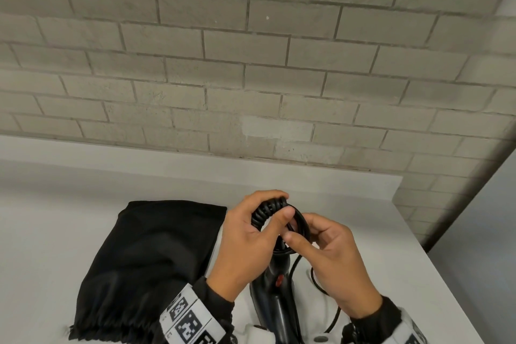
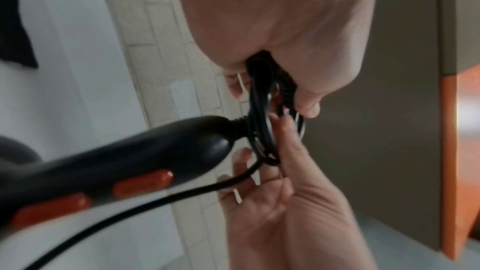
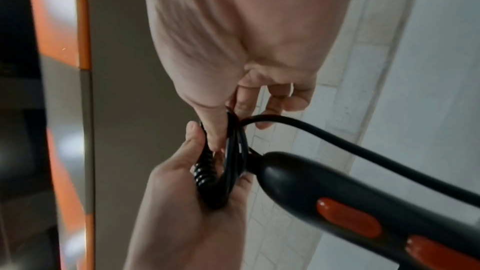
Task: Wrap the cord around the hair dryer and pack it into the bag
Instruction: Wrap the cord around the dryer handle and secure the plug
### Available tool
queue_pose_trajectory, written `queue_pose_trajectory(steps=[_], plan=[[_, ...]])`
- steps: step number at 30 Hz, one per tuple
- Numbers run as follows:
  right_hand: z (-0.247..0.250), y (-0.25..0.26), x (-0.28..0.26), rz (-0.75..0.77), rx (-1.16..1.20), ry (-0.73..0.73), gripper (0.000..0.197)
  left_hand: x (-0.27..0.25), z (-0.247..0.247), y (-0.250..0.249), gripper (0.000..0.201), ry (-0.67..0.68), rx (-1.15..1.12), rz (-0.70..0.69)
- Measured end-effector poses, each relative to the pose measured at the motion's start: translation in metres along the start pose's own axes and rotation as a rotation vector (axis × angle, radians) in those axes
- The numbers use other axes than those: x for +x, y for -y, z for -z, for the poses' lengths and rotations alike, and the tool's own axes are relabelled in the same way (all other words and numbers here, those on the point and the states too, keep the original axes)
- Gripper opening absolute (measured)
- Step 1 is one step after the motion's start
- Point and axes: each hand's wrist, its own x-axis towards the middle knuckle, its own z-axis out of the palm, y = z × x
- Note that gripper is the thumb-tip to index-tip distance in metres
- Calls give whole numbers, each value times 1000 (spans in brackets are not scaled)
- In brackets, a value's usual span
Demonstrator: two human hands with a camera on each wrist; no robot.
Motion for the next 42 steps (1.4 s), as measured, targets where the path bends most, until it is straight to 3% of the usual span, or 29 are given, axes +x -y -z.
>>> queue_pose_trajectory(steps=[2, 5, 8, 12, 16, 20, 22, 25, 28, 32, 34, 39, 42], plan=[[-5, -3, -1, 51, -112, -79, 19, 0, -2, -4, 19, -38, -82, 68], [-13, -9, -6, 226, -339, -369, 31, -1, -4, -4, 21, -91, -126, 122], [-20, -13, -10, 467, -695, -453, 16, -2, -8, -3, 23, -101, -138, 122], [-22, -9, -13, 410, -914, -471, 19, -4, -8, -1, 19, -148, -139, 84], [-27, 0, -18, 326, -973, -459, 16, -7, -9, -1, 20, -141, -108, 44], [-32, 9, -20, 237, -1038, -446, 26, -8, -13, 0, 19, -148, -84, 10], [-31, 12, -18, 166, -1013, -401, 25, -7, -14, 1, 15, -130, -34, -33], [-28, 19, -15, -32, -781, -267, 22, -5, -11, 7, 15, -101, 66, -105], [-16, 35, -8, -294, -437, -98, 28, -2, -10, 11, 21, -105, 115, -141], [-2, 52, -1, -541, 224, -18, 44, -2, -12, 8, 27, -46, 60, -151], [1, 55, -4, -522, 334, -21, 43, -1, -12, 8, 21, -35, 54, -158], [-17, 33, -24, -124, -314, -235, 9, 4, -12, 6, 12, -54, 47, -188], [-23, 21, -30, -3, -354, -273, 14, 5, -11, 7, 9, -42, 76, -223]])
